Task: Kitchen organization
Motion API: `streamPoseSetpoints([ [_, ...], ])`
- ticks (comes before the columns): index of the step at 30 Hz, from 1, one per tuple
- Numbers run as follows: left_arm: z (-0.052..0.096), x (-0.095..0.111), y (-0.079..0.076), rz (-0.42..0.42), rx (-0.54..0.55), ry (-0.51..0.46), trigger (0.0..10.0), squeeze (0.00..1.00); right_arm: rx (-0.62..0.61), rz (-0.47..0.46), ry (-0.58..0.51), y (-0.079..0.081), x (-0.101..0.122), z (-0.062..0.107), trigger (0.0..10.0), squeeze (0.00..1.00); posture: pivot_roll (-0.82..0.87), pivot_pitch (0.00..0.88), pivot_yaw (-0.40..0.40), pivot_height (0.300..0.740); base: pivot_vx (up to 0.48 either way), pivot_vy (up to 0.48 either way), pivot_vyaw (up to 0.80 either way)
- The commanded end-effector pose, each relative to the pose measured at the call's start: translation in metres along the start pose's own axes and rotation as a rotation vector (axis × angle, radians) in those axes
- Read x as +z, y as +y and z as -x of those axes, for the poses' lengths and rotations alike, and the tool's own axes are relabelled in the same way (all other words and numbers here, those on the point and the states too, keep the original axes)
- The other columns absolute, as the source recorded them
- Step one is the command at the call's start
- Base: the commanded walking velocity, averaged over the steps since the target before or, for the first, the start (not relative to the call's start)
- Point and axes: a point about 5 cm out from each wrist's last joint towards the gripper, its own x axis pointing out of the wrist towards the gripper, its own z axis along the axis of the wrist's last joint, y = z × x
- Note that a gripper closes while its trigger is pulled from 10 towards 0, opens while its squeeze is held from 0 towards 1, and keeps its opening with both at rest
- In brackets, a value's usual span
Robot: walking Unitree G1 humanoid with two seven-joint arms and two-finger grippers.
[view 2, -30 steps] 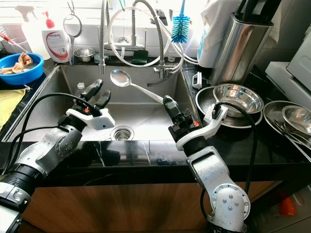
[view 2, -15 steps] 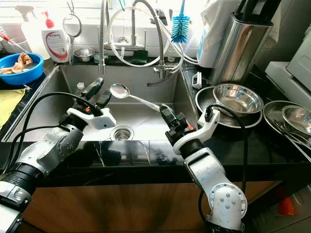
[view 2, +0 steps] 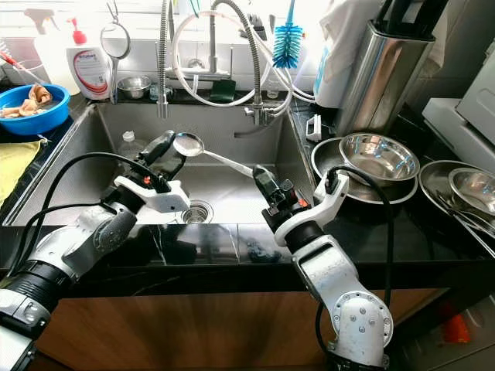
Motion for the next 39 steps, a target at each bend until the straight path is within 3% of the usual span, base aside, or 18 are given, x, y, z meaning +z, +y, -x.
streamPoseSetpoints([
  [1, -0.0002, 0.0061, 0.0000, 0.004, 0.005, -0.031, 10.0, 0.00, -0.043, -0.135, 0.109, -0.0104, -0.0482, 0.0130, 10.0, 0.00, 0.07, 0.000, -0.072, 0.740, 0.000, 0.000, 0.00],
  [4, -0.0001, 0.0061, 0.0000, 0.002, 0.006, -0.031, 10.0, 0.00, -0.037, -0.131, 0.128, -0.0090, -0.0507, 0.0133, 10.0, 0.00, 0.07, 0.000, -0.074, 0.740, 0.000, 0.000, 0.00],
  [6, -0.0002, 0.0062, -0.0002, 0.004, 0.006, -0.029, 8.5, 0.00, -0.040, -0.128, 0.134, -0.0095, -0.0512, 0.0137, 10.0, 0.00, 0.07, 0.000, -0.075, 0.740, 0.000, 0.000, 0.00],
  [7, -0.0002, 0.0060, -0.0003, 0.004, 0.006, -0.028, 0.0, 0.00, -0.042, -0.125, 0.135, -0.0098, -0.0510, 0.0138, 10.0, 0.00, 0.07, 0.000, -0.075, 0.740, 0.000, 0.000, 0.00],
  [21, 0.0014, 0.0047, -0.0024, 0.009, -0.009, -0.018, 0.0, 0.00, -0.057, -0.100, 0.128, -0.0120, -0.0477, 0.0142, 10.0, 0.00, 0.06, 0.000, -0.080, 0.740, 0.000, 0.000, 0.00],
  [30, 0.0011, 0.0034, -0.0028, 0.005, -0.017, -0.012, 0.0, 0.00, -0.069, 0.026, 0.139, -0.0140, -0.0466, 0.0140, 10.0, 0.00, 0.07, 0.000, -0.080, 0.740, 0.000, 0.000, 0.00],
  [31, 0.0013, 0.0032, -0.0030, 0.004, -0.018, -0.011, 0.0, 0.00, -0.067, 0.028, 0.127, -0.0139, -0.0452, 0.0136, 10.0, 0.75, 0.07, 0.000, -0.080, 0.740, 0.000, 0.000, 0.00],
  [32, 0.0014, 0.0030, -0.0031, 0.003, -0.019, -0.010, 0.0, 0.00, -0.065, 0.029, 0.121, -0.0135, -0.0444, 0.0133, 10.0, 0.91, 0.06, 0.000, -0.081, 0.740, 0.000, 0.000, 0.00],
  [33, 0.0016, 0.0026, -0.0033, 0.002, -0.020, -0.008, 0.0, 0.00, -0.061, 0.033, 0.117, -0.0132, -0.0440, 0.0132, 10.0, 1.00, 0.06, 0.000, -0.081, 0.740, 0.000, 0.000, 0.00],
  [39, 0.0020, 0.0021, -0.0032, -0.002, -0.021, -0.006, 0.0, 0.00, -0.072, 0.025, 0.101, -0.0152, -0.0432, 0.0134, 10.0, 1.00, 0.06, 0.000, -0.081, 0.740, 0.000, 0.000, 0.00],
])
